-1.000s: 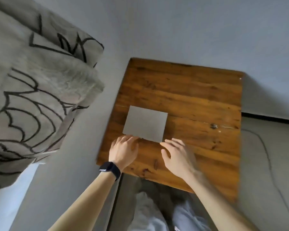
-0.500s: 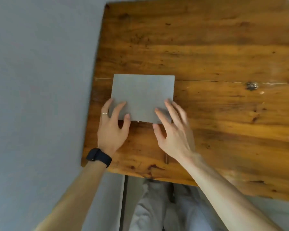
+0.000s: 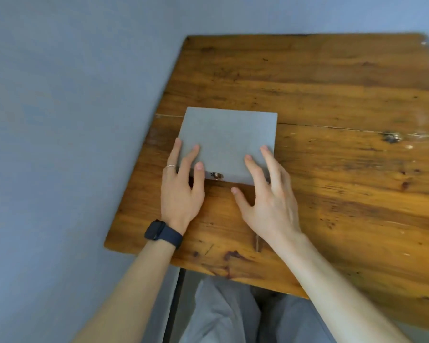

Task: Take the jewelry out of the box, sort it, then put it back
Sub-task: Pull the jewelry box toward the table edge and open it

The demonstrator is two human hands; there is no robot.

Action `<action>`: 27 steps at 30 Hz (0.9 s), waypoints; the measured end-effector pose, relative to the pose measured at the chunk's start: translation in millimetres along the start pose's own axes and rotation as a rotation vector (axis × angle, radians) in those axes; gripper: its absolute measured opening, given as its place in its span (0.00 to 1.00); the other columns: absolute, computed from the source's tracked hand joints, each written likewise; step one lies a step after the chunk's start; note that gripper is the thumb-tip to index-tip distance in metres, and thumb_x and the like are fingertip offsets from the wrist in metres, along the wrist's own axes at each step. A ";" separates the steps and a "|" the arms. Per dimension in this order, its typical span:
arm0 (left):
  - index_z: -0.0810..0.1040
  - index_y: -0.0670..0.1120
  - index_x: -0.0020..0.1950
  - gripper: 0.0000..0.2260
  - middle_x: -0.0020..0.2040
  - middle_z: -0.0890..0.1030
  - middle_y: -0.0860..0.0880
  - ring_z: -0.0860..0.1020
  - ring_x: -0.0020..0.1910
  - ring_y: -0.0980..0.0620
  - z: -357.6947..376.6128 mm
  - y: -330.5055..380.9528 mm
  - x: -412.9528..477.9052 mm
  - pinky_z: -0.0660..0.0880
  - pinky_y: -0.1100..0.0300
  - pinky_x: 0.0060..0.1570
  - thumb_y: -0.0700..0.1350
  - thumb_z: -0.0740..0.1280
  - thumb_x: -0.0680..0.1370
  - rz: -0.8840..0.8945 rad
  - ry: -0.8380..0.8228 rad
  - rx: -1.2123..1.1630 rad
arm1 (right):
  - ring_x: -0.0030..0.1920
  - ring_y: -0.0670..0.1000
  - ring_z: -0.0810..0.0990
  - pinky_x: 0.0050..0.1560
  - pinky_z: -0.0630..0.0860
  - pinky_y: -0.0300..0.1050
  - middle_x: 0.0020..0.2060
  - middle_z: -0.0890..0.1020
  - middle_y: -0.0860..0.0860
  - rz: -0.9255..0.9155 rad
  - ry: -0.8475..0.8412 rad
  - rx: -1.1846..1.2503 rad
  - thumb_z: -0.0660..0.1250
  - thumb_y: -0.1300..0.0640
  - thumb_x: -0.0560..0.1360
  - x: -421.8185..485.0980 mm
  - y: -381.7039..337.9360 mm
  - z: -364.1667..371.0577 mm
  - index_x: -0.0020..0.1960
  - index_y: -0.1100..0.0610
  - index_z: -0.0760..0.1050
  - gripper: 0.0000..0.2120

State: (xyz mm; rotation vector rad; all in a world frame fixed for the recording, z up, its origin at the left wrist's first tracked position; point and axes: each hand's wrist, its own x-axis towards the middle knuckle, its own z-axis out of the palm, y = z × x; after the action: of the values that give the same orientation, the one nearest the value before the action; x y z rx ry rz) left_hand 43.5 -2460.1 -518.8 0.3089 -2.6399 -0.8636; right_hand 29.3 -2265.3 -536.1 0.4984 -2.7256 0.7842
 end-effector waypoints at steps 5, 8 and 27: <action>0.69 0.59 0.75 0.20 0.79 0.59 0.53 0.64 0.74 0.45 -10.8 16.7 -32.0 0.65 0.52 0.69 0.58 0.58 0.83 0.055 -0.091 -0.004 | 0.67 0.60 0.70 0.52 0.79 0.50 0.75 0.62 0.54 0.063 0.032 -0.117 0.69 0.37 0.72 -24.7 -6.0 -21.0 0.69 0.52 0.67 0.33; 0.68 0.59 0.75 0.22 0.79 0.58 0.51 0.65 0.73 0.44 -16.5 33.1 -65.1 0.70 0.49 0.68 0.61 0.58 0.82 0.115 -0.182 0.027 | 0.64 0.60 0.73 0.49 0.81 0.49 0.73 0.63 0.55 0.137 0.050 -0.137 0.73 0.37 0.69 -58.1 -5.5 -41.9 0.66 0.53 0.67 0.34; 0.53 0.63 0.78 0.25 0.82 0.48 0.56 0.64 0.76 0.48 -7.1 82.2 -135.8 0.79 0.53 0.58 0.62 0.55 0.82 0.251 -0.324 0.209 | 0.69 0.58 0.69 0.56 0.81 0.50 0.75 0.62 0.55 0.279 0.161 -0.151 0.72 0.35 0.69 -151.8 10.8 -87.6 0.70 0.54 0.67 0.37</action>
State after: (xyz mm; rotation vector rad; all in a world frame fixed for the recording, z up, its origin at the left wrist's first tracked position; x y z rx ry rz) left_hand 162.7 -2357.1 -498.4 -0.1248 -2.9889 -0.5979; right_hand 176.1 -2170.2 -520.6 0.0202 -2.7059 0.6416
